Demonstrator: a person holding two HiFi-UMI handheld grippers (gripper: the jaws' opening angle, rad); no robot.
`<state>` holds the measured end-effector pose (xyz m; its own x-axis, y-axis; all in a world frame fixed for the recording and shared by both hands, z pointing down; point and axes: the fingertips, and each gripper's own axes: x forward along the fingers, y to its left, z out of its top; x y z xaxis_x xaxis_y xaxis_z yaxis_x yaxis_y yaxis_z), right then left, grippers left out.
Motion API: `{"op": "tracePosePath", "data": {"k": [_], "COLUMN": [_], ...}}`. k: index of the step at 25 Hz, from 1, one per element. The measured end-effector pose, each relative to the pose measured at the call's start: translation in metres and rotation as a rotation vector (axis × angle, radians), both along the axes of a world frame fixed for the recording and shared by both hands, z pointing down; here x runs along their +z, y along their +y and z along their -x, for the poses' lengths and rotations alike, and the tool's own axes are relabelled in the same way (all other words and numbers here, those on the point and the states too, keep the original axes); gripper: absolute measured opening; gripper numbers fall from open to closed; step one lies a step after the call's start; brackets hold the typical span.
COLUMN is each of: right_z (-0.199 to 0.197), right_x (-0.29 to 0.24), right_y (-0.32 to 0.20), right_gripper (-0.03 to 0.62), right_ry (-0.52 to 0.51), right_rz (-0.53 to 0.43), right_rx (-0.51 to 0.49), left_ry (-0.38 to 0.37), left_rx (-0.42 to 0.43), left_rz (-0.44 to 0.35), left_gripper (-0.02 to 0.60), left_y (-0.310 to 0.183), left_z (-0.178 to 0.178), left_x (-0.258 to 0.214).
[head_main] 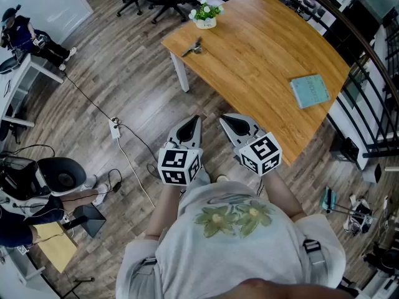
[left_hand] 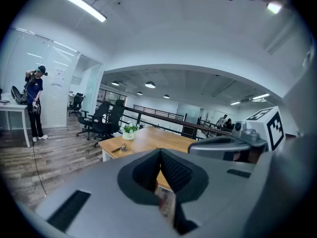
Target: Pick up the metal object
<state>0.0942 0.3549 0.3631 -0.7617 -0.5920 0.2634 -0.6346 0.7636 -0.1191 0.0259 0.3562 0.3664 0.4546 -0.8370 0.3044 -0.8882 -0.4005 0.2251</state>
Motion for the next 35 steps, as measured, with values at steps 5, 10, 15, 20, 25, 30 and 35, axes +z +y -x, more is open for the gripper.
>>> {"op": "tracePosePath", "data": {"k": [5,10,15,20,25,30,35], "right_z": [0.016,0.033,0.043,0.043,0.047,0.054,0.058], "right_x": [0.002,0.005,0.0,0.002,0.007,0.018,0.019], "right_y": [-0.004,-0.015,-0.017,-0.028,-0.057,-0.103,-0.164], "right_gripper": [0.008,0.008,0.008,0.008,0.008,0.008,0.008], "right_ry": [-0.021,-0.022,-0.036,-0.025,-0.044,-0.033,-0.022], "right_rz": [0.011,0.006,-0.014,-0.016,-0.005,0.011,0.01], "right_rx": [0.017,0.06,0.109,0.129,0.148,0.135,0.129], "left_ry": [-0.001,-0.003,0.017,0.025,0.014,0.003,0.003], "left_rx": [0.015,0.036,0.051,0.054,0.055,0.061,0.053], "left_rz": [-0.004,-0.016,-0.017,-0.013,0.005,0.031,0.036], "left_gripper": [0.014,0.014,0.014,0.014,0.014,0.014,0.014], "left_y": [-0.003,-0.011,-0.01,-0.02,-0.045,-0.087,-0.147], "left_z": [0.015,0.038,0.056,0.062,0.07,0.076,0.082], "left_x": [0.002,0.004,0.006,0.009,0.016,0.028,0.033]}}
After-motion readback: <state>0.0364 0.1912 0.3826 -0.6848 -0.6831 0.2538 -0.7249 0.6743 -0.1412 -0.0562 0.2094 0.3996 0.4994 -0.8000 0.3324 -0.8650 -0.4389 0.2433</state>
